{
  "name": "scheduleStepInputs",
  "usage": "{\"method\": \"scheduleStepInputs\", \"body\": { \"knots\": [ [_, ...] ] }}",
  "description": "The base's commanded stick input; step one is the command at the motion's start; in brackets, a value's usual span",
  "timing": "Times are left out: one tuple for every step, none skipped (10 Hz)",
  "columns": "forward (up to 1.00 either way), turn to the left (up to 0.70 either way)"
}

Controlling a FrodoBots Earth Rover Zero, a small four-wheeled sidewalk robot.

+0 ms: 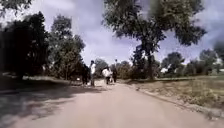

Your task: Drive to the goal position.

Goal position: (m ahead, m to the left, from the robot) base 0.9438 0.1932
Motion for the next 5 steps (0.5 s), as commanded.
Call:
{"method": "scheduleStepInputs", "body": {
  "knots": [
    [0.70, -0.01],
    [0.70, -0.01],
    [0.70, -0.01],
    [0.70, -0.01],
    [0.70, -0.01]
  ]
}}
